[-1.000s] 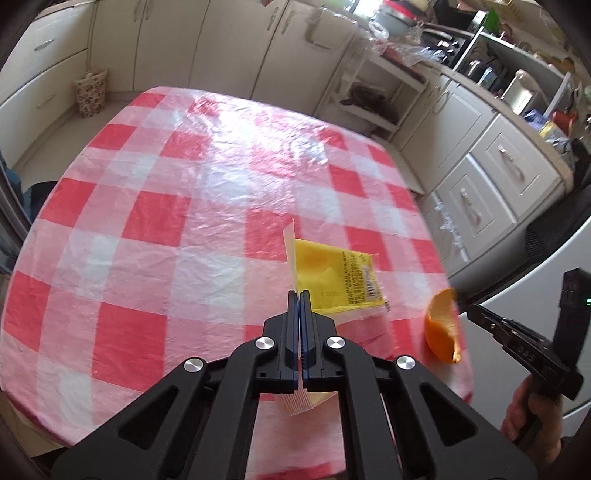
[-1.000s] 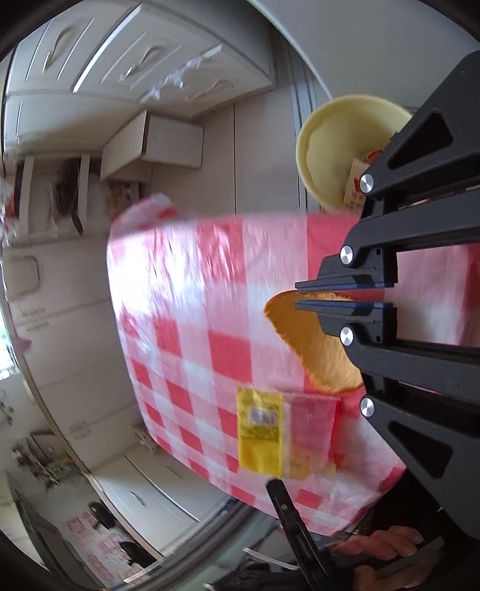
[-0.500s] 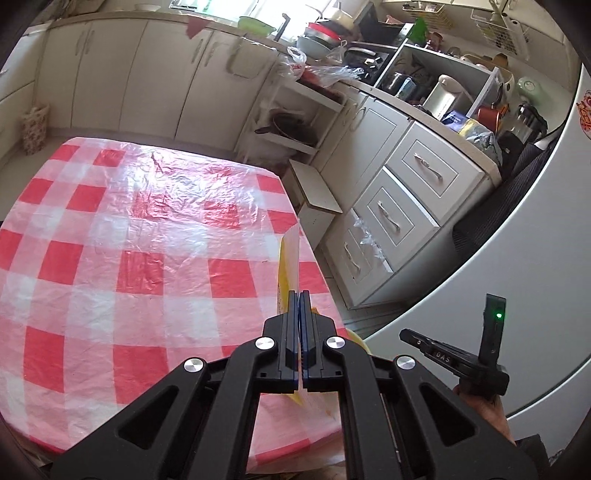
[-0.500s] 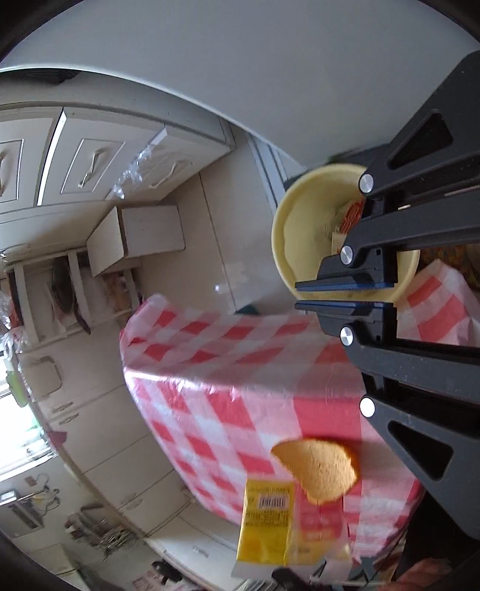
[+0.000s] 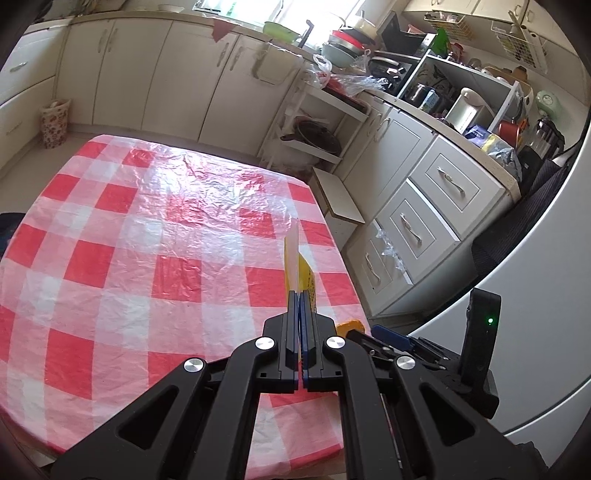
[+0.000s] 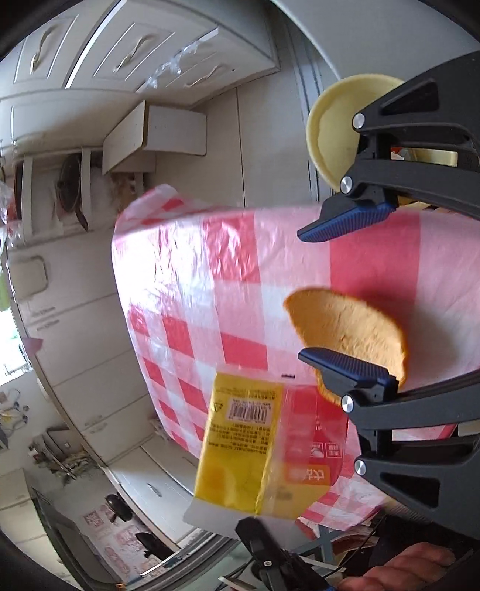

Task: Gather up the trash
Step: 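Carry the packet and peel to the yellow bucket and release both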

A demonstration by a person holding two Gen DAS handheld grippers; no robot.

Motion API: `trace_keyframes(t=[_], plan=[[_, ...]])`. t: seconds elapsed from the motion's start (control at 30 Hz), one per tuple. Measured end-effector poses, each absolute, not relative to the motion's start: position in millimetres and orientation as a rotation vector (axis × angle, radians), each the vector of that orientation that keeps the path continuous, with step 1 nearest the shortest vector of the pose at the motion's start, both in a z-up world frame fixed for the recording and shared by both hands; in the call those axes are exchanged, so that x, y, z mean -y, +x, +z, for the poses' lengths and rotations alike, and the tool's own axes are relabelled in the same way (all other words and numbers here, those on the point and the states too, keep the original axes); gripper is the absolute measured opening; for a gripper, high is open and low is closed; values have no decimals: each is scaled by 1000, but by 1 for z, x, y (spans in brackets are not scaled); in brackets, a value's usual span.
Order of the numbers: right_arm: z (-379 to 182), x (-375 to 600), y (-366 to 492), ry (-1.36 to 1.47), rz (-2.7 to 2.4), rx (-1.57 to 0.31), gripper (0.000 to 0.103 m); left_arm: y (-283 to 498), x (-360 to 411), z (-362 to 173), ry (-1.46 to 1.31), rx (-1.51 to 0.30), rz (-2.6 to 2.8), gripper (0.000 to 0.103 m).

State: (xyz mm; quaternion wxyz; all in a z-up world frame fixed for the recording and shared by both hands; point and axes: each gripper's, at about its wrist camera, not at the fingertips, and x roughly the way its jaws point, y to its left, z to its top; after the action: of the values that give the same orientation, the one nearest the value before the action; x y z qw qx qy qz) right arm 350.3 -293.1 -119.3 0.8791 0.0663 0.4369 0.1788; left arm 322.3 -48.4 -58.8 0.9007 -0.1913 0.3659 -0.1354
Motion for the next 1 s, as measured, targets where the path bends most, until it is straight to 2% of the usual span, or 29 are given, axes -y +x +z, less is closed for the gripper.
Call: trace_keyframes(t=[0.03,0.07,0.1,0.13,0.23,0.53,0.73,0.8,0.87,1.0], plan=[[-120,287,351,115,381,-915,45,323,46,-59,-398,-757,-279,1],[-123,279,350,87,388,-928,31,323,46,-59,-399,-757,-280,1],[-126,273,350,63,393,-943,24,323,46,-58,-400,-756,-282,1],[-127,270,348,42,396,-946,9,322,46,-57,-398,-753,-286,1],[-121,270,338,15,395,-914,6,321,51,-54,-395,-744,-300,1],[-89,360,309,36,159,-814,5,311,97,-41,-395,-725,-429,1],[-116,410,308,51,1,-882,6,312,168,-43,-354,-748,-524,1],[-135,420,314,70,-20,-954,12,315,193,-49,-320,-761,-532,1],[-144,433,317,127,-45,-989,47,322,221,-65,-275,-791,-515,1],[-136,465,317,298,-111,-967,48,340,260,-106,-211,-913,-507,1]])
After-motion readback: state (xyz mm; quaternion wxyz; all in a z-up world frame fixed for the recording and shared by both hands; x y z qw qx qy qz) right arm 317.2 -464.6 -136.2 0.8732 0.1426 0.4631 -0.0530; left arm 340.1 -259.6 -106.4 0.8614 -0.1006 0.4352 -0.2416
